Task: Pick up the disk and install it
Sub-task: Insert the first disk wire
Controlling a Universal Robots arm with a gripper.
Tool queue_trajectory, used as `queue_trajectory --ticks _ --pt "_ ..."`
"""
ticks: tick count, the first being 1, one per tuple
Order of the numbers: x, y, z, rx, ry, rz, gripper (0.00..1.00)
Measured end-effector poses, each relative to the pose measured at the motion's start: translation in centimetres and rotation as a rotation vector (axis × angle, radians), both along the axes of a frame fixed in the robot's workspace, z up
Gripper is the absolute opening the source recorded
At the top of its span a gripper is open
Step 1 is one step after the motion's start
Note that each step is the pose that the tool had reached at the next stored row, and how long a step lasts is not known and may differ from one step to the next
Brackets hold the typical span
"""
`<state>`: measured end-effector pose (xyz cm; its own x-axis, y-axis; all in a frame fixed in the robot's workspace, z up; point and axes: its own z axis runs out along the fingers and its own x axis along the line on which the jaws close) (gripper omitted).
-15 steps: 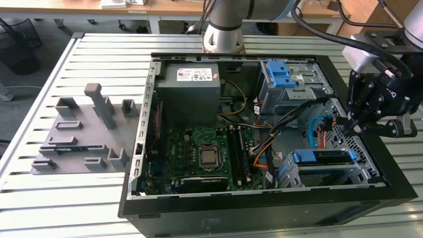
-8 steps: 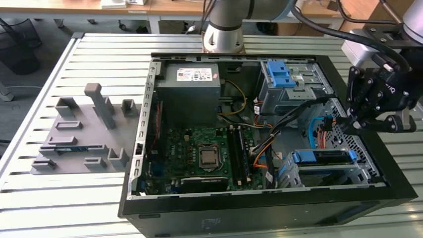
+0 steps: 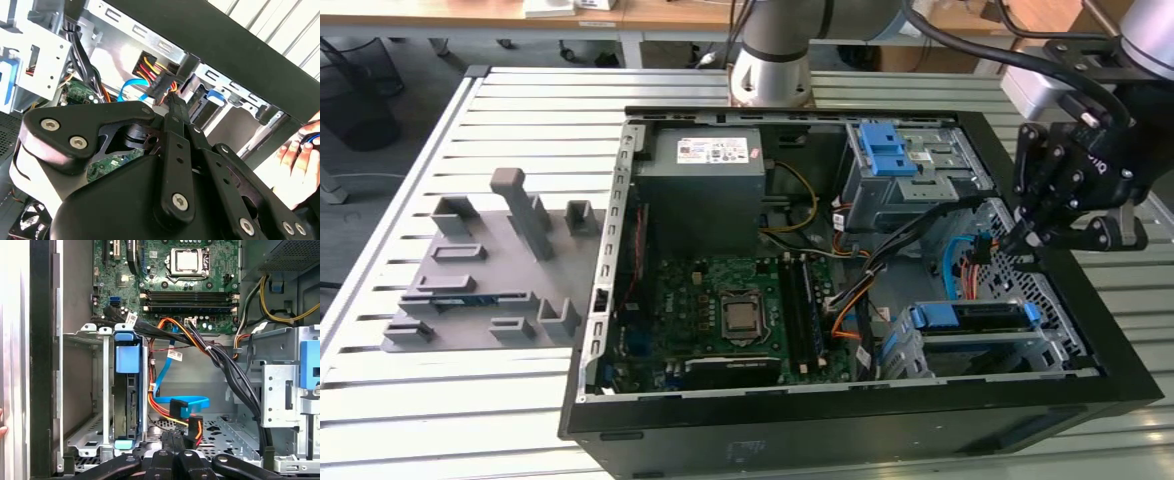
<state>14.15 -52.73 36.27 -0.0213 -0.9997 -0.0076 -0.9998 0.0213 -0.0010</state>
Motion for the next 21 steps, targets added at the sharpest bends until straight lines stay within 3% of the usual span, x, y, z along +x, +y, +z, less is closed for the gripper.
queue_trajectory --ticks 4,16,21 --pt "0.09 0.32 0.0 0.0 0.0 0.0 0.11" --pt "0.09 0.39 0.4 -0.0001 0.0 0.0 0.11" --pt "0.1 0.73 0.44 -0.0031 0.0 0.0 0.11"
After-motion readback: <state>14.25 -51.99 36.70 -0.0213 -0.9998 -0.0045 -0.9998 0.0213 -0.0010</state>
